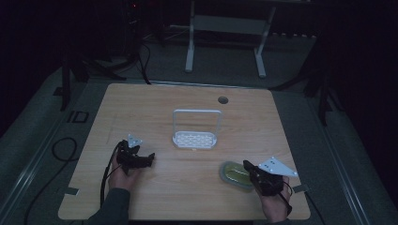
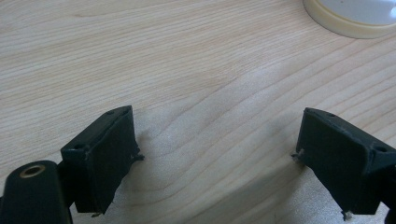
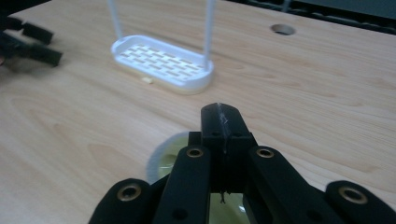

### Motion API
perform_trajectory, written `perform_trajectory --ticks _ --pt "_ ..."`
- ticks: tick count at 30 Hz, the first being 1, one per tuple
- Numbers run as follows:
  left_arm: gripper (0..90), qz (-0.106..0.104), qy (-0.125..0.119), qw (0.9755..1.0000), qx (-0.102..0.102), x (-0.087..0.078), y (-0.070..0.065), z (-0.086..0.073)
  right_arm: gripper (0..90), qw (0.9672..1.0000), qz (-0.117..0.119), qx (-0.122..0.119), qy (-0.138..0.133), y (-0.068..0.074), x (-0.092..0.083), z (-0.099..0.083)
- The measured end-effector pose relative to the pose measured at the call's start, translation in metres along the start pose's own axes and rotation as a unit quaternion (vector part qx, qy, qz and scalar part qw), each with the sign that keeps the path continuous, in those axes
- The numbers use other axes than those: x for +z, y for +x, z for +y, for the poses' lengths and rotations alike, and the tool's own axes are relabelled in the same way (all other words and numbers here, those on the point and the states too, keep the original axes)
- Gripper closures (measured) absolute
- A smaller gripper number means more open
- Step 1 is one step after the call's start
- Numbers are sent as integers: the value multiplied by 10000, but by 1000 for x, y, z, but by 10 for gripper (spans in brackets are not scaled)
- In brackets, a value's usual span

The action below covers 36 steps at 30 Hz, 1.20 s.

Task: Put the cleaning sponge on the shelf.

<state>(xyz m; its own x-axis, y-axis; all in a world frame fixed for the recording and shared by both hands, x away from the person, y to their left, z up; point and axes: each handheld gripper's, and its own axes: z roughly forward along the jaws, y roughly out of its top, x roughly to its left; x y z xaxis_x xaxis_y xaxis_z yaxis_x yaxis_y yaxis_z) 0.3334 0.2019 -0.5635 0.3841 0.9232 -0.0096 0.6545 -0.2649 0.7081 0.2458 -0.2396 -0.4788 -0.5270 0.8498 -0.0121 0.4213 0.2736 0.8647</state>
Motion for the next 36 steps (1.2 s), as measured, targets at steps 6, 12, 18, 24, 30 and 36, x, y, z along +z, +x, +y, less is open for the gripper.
perform_trajectory --ticks 6,12,18,24,30,36 --pt "121 9 -1 10000 -6 0 0 0 900 9995 193 -176 176 12 12 -3" --pt "120 18 3 10000 -17 0 0 0 900 9984 302 -207 438 18 28 -12" --pt "120 20 2 10000 -21 0 -1 0 900 9969 373 -315 619 24 38 -16" --pt "120 21 0 10000 -23 0 -1 0 900 9963 309 -300 747 23 40 -21" --pt "120 24 3 10000 -26 0 -1 0 900 9962 222 -281 793 18 38 -23" --pt "120 26 5 10000 -26 0 -1 0 900 9963 161 -246 808 15 34 -25"
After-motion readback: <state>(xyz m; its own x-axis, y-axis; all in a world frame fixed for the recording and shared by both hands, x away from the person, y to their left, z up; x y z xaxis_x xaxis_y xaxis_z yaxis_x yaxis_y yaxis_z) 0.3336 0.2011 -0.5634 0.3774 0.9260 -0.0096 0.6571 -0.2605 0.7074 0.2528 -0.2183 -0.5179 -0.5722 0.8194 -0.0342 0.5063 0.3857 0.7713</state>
